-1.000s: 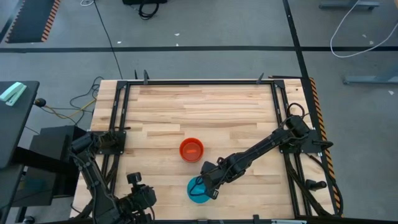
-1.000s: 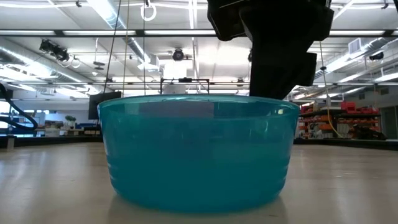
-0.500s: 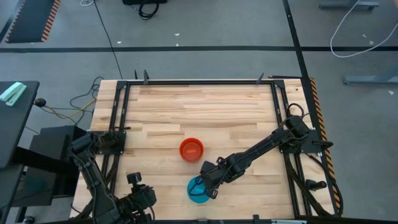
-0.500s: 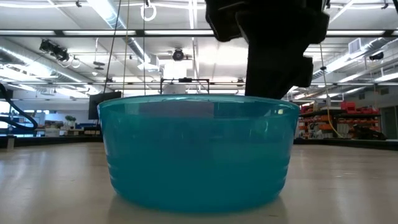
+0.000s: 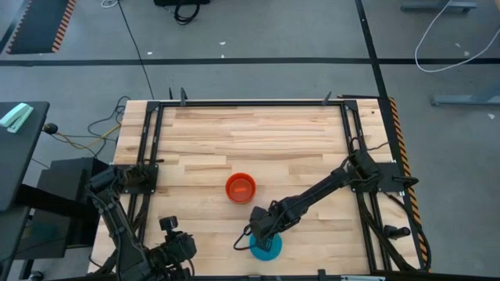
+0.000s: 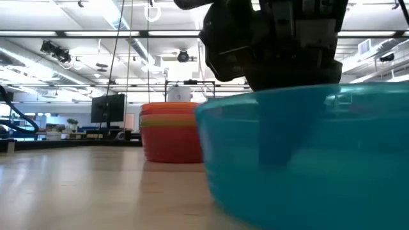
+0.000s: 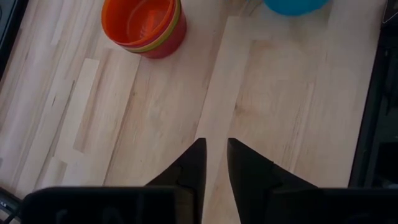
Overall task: Nest bowls inside each other
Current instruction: Stack the blue bowl on top of the orange bowl
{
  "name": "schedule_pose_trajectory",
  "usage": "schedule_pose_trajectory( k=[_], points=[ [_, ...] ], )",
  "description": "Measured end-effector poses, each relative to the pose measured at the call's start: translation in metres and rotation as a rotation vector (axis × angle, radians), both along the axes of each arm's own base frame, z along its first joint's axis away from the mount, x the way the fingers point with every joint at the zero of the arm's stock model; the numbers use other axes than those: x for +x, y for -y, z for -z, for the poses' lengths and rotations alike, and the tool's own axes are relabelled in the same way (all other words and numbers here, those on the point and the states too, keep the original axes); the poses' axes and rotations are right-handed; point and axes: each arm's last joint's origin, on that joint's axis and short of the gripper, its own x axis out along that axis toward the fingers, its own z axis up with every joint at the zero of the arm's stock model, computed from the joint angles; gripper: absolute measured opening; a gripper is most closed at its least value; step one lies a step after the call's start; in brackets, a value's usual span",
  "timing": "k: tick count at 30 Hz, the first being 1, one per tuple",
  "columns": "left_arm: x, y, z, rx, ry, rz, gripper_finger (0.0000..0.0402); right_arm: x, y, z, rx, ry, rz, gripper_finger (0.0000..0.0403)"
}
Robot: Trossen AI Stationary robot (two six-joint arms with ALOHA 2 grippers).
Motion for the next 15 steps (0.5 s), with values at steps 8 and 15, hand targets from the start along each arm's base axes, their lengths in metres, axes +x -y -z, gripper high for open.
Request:
schedule_pose_trajectory(
  k=[8,15],
  points=[
    [0.0,0.0,0.0,-0.002,0.002,-0.005,0.0068,-0.001,0.003,-0.013,-0.037,0.054,0.021,0.005],
    [0.0,0.0,0.0,-0.002,0.003,-0.005,0.0058,-0.001,0.003,-0.013,-0.058,0.052,-0.026,0.001]
  ],
)
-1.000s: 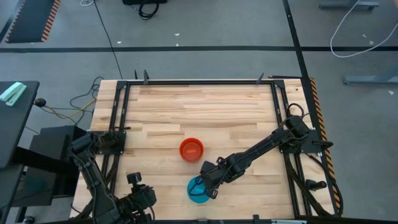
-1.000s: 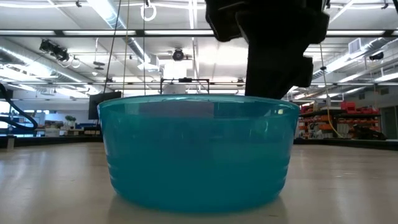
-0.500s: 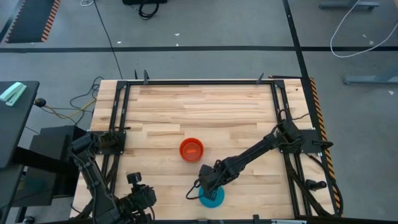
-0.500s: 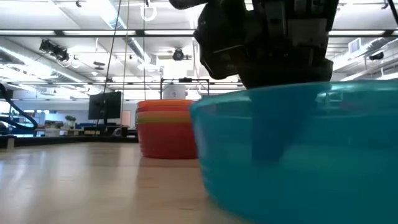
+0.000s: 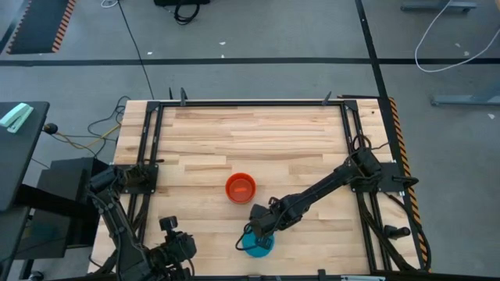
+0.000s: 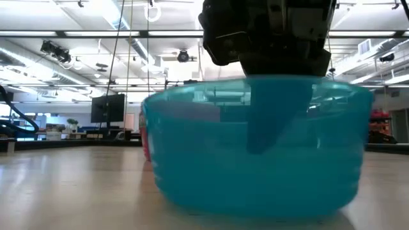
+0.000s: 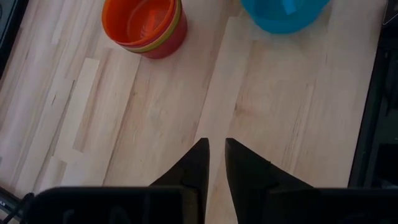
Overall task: Nest bowls inside each other
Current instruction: Stack the blue bowl on top of the orange bowl
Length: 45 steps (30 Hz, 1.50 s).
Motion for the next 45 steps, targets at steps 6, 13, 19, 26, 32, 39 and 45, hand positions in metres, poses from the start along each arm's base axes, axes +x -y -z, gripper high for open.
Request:
schedule_pose_trajectory(
  k=[6,13,19,26,32,39,45],
  points=[
    [0.0,0.0,0.0,0.003,0.004,0.001,0.006,0.001,0.003,0.0,-0.011,0.001,-0.019,0.0006],
    [0.0,0.0,0.0,0.008,0.011,0.003,0.0057,0.004,0.01,0.0,-0.008,-0.002,-0.034,0.0004],
    [0.0,0.0,0.0,0.008,0.011,0.003,0.0051,0.003,0.01,-0.01,-0.014,0.004,-0.073,0.0002],
    [0.0,0.0,0.0,0.01,0.014,0.003,0.0056,0.009,0.012,-0.047,-0.096,0.063,-0.108,0.0001],
    [0.0,0.0,0.0,0.021,0.008,0.022,0.0048,0.025,0.026,-0.079,-0.142,0.125,-0.114,0.0],
    [0.0,0.0,0.0,0.021,0.008,0.023,0.0048,0.042,0.075,-0.108,-0.177,0.116,-0.035,0.0],
    [0.0,0.0,0.0,0.022,0.006,0.025,0.0052,0.054,0.125,-0.121,-0.164,0.139,0.029,0.0]
  ],
)
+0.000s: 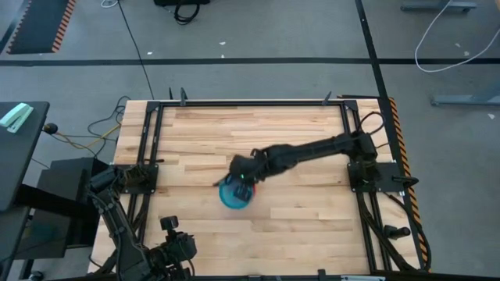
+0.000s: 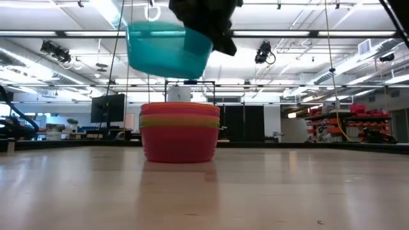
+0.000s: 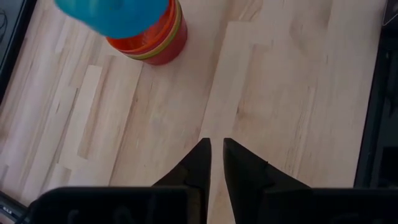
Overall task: Nest bowls inside each other
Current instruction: Stack the blue bowl on top of the orange bowl
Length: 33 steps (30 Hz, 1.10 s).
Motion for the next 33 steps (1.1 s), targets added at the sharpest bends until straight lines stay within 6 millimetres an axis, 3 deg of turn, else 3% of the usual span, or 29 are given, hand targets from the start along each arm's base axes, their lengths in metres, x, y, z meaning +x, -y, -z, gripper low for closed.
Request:
schedule_pose_trajectory(
  k=[7,28,33],
  points=[
    [0.0,0.0,0.0,0.012,-0.011,0.023,0.0045,0.002,0.033,0.0,0.018,-0.016,0.038,0.0],
    [0.0,0.0,0.0,0.022,-0.02,0.041,0.004,0.005,0.047,0.012,0.045,-0.067,0.061,0.0],
    [0.0,0.0,0.0,0.022,-0.02,0.04,0.0042,0.0,0.053,0.035,0.057,-0.118,0.08,0.0]
  ],
)
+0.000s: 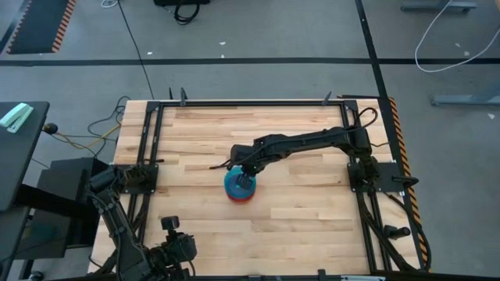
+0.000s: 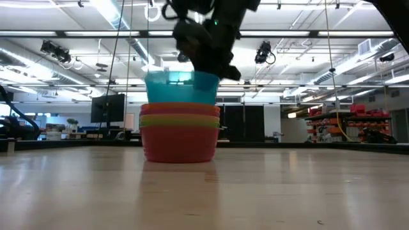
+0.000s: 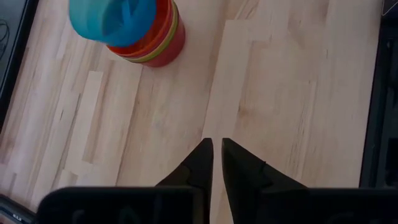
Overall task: Nest bowls inside each other
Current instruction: Stack the blue bowl on top of the orange bowl
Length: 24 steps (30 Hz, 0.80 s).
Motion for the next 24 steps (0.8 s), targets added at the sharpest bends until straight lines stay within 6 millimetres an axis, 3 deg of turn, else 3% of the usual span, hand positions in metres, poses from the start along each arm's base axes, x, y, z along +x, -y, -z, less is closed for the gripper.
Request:
schedule_pose_trajectory(
  k=[5,24],
  points=[
    [0.0,0.0,0.0,0.001,0.0,0.001,0.0045,-0.005,0.008,0.025,0.002,-0.032,0.003,0.0],
    [0.001,-0.001,0.0,0.004,-0.003,0.003,0.0042,0.0,0.003,0.024,0.075,0.03,0.0,0.0]
  ],
)
